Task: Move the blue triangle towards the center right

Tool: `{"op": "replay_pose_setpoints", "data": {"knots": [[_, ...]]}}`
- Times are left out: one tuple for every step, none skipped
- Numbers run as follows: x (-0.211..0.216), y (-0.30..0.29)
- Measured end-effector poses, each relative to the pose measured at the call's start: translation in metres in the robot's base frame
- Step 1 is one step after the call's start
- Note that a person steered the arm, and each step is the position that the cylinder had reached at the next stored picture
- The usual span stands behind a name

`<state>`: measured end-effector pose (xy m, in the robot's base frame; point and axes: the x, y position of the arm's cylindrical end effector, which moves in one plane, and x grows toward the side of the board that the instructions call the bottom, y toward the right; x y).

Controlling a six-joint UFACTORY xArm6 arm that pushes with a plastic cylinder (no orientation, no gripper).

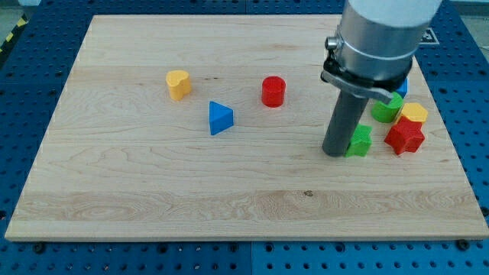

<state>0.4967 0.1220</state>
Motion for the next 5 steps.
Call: {"op": "replay_pose_setpoints", "data": {"knots": [[-0.025, 0.000], [-0.041, 0.000], [-0.041, -0.001], [-0.035, -0.052], [-0.020, -0.102]]}}
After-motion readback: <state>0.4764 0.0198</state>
